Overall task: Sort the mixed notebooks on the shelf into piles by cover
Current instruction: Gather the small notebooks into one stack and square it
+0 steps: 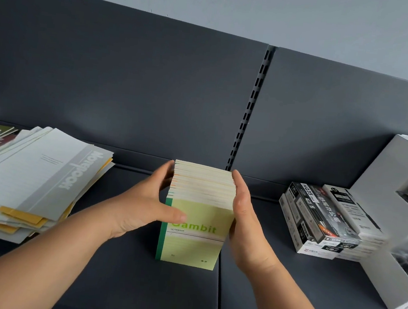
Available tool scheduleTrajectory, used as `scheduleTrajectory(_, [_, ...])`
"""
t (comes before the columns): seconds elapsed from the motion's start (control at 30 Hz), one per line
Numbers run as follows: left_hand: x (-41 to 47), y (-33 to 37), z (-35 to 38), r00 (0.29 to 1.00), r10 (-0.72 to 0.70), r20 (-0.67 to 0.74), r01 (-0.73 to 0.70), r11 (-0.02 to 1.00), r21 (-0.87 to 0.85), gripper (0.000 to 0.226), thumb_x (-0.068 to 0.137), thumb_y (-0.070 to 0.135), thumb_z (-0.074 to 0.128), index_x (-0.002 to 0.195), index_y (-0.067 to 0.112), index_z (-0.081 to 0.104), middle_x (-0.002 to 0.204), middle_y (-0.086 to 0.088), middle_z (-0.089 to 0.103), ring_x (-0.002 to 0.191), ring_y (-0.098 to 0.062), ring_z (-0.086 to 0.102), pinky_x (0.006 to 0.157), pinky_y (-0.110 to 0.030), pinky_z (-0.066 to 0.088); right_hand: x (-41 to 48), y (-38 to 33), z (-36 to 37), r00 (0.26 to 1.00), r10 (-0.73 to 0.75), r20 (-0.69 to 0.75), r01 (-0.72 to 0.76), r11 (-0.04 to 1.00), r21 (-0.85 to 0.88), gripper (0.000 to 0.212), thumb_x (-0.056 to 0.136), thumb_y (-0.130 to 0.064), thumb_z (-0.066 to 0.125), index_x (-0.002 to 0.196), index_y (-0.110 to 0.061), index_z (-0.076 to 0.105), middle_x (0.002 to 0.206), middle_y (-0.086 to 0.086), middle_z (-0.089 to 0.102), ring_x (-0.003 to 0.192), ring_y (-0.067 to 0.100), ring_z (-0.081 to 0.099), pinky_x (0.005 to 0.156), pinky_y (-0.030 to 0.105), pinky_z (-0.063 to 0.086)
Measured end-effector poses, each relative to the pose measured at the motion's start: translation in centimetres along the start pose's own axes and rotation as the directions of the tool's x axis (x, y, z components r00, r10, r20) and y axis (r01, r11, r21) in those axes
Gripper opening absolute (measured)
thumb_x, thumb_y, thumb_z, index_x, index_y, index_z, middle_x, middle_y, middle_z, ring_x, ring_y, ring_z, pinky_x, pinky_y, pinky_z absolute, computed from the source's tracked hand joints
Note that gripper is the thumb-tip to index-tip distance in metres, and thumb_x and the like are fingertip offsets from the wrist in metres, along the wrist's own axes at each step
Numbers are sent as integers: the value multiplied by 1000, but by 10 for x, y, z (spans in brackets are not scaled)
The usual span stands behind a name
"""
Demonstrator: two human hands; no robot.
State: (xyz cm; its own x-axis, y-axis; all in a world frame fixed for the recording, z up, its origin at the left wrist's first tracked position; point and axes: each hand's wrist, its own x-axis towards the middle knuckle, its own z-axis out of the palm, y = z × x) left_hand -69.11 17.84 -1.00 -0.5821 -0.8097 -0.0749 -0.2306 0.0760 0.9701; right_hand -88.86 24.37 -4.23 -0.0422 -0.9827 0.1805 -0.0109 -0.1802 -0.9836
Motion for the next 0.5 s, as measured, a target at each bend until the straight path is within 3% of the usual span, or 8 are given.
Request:
scheduleTrajectory(0.07, [1, -2, 0, 1000, 9, 0, -9, 1000, -10, 97, 56, 16, 81, 130, 57, 33, 131, 23, 57, 128, 2, 47, 106, -28, 41, -1, -4, -3, 990, -13, 138, 14, 1000, -12, 88, 64, -73, 73, 137, -52, 29, 142, -25, 51, 134, -3, 45, 113, 33, 38])
scheduleTrajectory(0.1, [1, -2, 0, 1000, 15, 2, -15, 1000, -19, 97, 58, 15, 80, 130, 57, 32, 131, 23, 56, 127, 3, 48, 103, -25, 43, -1, -6, -3, 981, -30, 191, 37, 999, -35, 86, 69, -53, 81, 138, -44, 32, 138, -18, 57, 130, 2, 51, 106, 28, 44])
scheduleTrajectory(0.17, [2, -5, 0, 999, 24, 23, -24, 1000, -14, 102, 59, 13, 79, 136, 54, 28, 132, 24, 54, 121, 9, 50, 93, -16, 47, 0, -1, -4, 977, -54, 206, 79, 991, -112, 88, 69, -18, 83, 140, -31, 33, 137, -2, 58, 129, 16, 54, 100, 32, 47])
scheduleTrajectory(0.23, [-1, -7, 2, 997, 33, 71, -35, 999, 16, 111, 59, 11, 78, 143, 52, 18, 133, 25, 52, 116, 14, 51, 84, -9, 48, 2, 7, -5, 980, -62, 188, 92, 983, -157, 90, 70, -6, 80, 141, -32, 31, 138, 1, 55, 131, 19, 51, 103, 36, 46])
scheduleTrajectory(0.4, [-1, -14, 3, 991, 63, 118, -75, 993, 95, 113, 74, -10, 73, 143, 53, 10, 126, 31, 53, 112, 13, 53, 81, -8, 48, 3, 16, -10, 980, -90, 178, 130, 964, -232, 91, 72, -22, 86, 143, -30, 30, 141, 3, 52, 134, 21, 48, 109, 38, 44])
scheduleTrajectory(0.5, [-3, -15, 6, 989, 115, 96, -129, 980, 154, 104, 77, -3, 74, 138, 56, 14, 123, 34, 51, 117, 14, 49, 83, -7, 47, 1, 20, -7, 984, -50, 168, 93, 961, -260, 89, 76, -35, 80, 147, -16, 29, 141, 6, 50, 135, 24, 47, 111, 42, 41])
